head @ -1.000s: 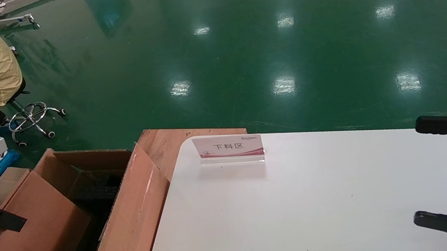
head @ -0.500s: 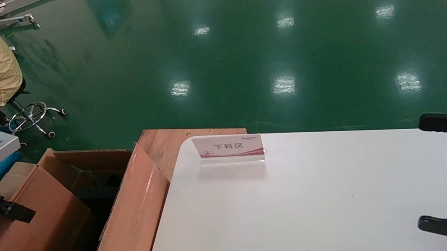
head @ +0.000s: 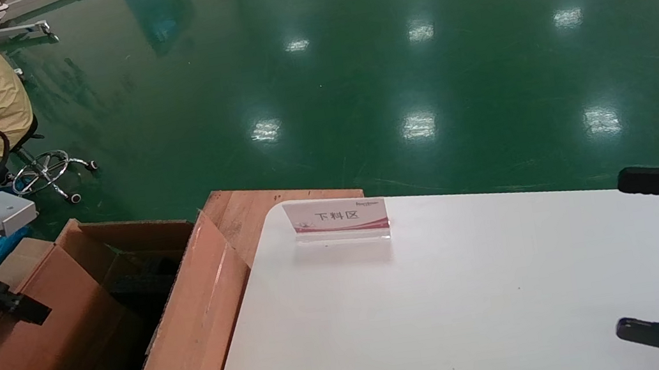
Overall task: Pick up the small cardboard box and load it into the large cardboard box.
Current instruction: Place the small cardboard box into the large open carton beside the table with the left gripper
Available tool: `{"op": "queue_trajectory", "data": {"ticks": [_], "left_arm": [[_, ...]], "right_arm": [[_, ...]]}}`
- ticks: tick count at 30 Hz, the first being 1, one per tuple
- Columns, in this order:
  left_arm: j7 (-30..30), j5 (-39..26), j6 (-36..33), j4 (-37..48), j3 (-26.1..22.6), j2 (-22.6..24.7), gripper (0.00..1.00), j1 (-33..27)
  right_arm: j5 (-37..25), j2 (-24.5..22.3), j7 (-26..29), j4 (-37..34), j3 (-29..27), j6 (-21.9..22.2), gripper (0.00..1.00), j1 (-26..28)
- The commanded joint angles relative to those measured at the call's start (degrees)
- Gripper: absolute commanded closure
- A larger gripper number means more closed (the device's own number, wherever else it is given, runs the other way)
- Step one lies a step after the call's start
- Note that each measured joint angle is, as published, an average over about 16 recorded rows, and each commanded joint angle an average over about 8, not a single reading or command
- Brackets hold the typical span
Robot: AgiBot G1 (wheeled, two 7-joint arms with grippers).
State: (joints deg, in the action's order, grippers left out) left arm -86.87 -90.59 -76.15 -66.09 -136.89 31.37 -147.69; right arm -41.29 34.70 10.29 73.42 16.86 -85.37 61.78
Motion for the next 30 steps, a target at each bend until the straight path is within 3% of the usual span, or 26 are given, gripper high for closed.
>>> {"op": "queue_trajectory", "data": {"ticks": [1,30], "left_arm": [[0.49,0.13,0.36,0.86,-0.02,0.33,1.00,0.64],[3.13,1.30,6.32,10.52,-0.67,1.47,1.00,9.44]], "right_arm": [[0.00,0.00,0.00,0.00,0.01,0.00,0.00,0.00],[0.07,-0.04,-0.05,0.00,0.10,0.04,0.00,0.02]]}}
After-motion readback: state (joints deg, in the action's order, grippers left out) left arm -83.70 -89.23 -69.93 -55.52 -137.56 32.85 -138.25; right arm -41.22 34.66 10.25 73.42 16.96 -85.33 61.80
